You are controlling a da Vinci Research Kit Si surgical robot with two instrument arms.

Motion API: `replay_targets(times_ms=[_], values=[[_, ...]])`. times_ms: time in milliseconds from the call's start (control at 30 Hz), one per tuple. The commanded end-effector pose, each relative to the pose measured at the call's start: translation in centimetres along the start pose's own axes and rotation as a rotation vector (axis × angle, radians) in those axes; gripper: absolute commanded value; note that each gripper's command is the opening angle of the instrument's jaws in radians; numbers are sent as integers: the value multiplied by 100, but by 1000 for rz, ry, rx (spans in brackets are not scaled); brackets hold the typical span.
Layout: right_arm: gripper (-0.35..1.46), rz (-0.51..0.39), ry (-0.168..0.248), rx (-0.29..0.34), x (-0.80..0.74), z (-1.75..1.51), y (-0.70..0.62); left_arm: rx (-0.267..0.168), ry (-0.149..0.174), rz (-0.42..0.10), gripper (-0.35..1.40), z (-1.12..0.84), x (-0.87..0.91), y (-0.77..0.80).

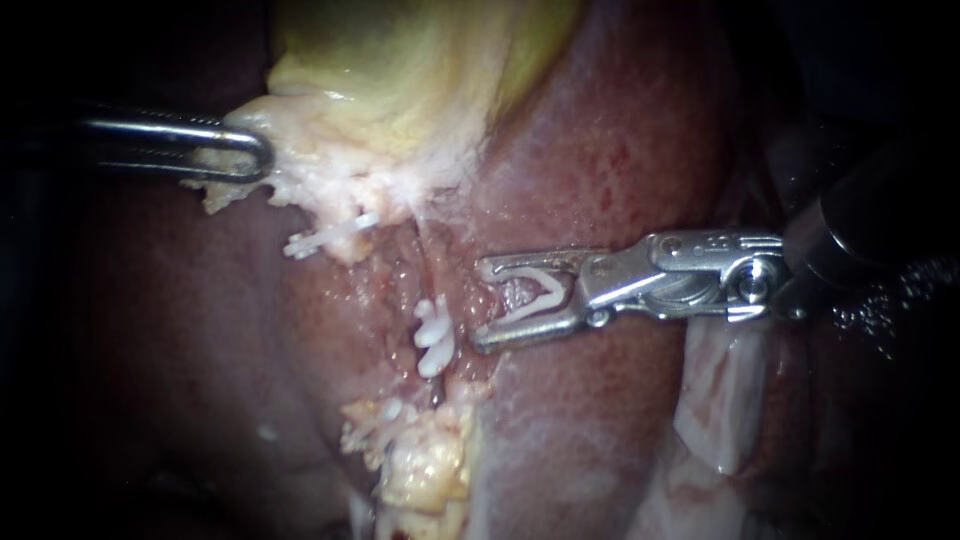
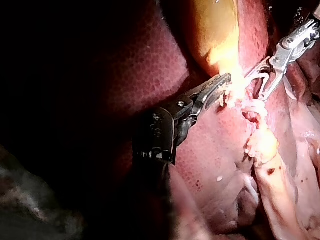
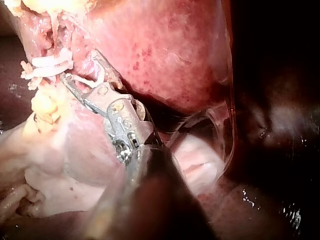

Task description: Clipping third clip right tube

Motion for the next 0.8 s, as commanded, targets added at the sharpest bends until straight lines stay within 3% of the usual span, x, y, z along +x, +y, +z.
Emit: replay_targets(times_ms=[33,267,600,800], values=[[46,1,-1,0,0,0,-1,0,0,0,-35,0,0,0],[46,51,45,21,5,-2,-4,0,0,0,-35,0,0,0],[46,132,121,73,26,-9,-10,0,0,0,-35,0,0,0],[46,151,133,89,34,-4,-11,0,0,0,-35,0,0,0]])
